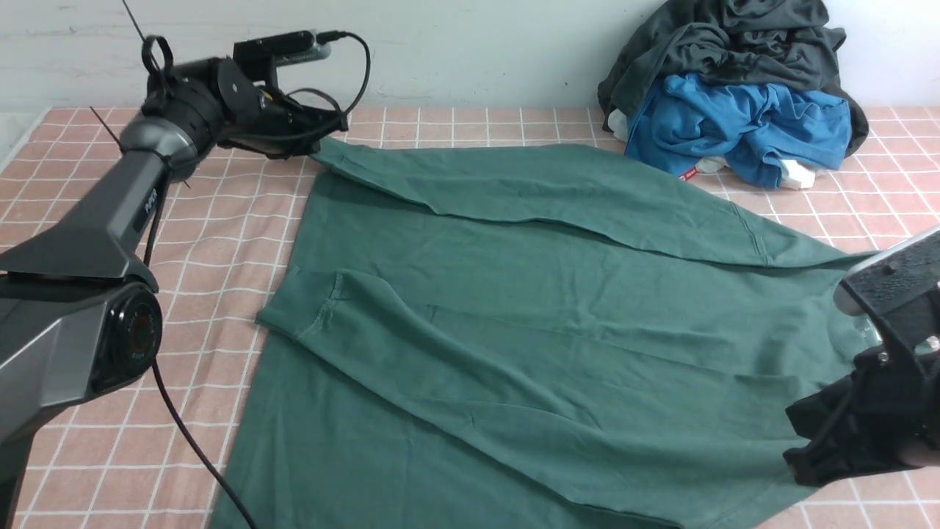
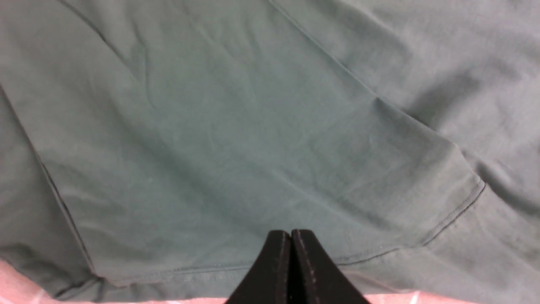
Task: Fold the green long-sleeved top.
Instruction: Use the left arm to drag and drop the cuff onto the cuff closest to the left arm
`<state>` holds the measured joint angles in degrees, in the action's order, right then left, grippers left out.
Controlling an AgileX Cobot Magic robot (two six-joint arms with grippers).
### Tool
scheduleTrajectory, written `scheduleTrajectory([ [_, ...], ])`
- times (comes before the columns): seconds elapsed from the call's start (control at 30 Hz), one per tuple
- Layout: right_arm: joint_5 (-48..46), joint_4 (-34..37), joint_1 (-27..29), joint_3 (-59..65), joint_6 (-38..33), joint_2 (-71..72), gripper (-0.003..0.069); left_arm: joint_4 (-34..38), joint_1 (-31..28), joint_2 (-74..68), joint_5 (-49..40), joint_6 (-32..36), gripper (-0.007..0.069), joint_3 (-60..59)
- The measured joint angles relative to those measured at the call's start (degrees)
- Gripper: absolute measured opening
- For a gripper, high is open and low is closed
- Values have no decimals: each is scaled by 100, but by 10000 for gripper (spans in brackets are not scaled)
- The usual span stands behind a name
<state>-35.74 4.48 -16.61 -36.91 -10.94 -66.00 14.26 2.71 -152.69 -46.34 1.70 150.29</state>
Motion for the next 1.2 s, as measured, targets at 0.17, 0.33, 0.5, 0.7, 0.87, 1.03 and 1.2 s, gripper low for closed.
scheduleTrajectory([
  [0.17, 70, -327, 0, 0, -13, 0, -14, -85, 84, 519, -1903, 153, 27, 51],
  [0.33, 208, -388, 0, 0, 5, 0, -14, -355, 296, 1254, -2416, 456, 27, -860],
  [0.5, 145, -359, 0, 0, 5, 0, -14, -1133, 658, 2541, -2420, 563, 27, -2807],
  [0.7, 140, -285, 0, 0, 5, 0, -14, -2054, 959, 4241, -1958, 158, 27, -5591],
  [0.87, 140, -259, 0, 0, 5, 0, -14, -2222, 964, 5095, -156, -426, 27, -7075],
  [1.03, 145, -141, 0, 0, 5, 0, -14, -2151, 965, 5085, 617, -170, 81, -7678],
  [1.2, 145, 51, 0, 0, 5, 0, -14, -2176, 965, 5138, 331, 241, 295, -7703],
])
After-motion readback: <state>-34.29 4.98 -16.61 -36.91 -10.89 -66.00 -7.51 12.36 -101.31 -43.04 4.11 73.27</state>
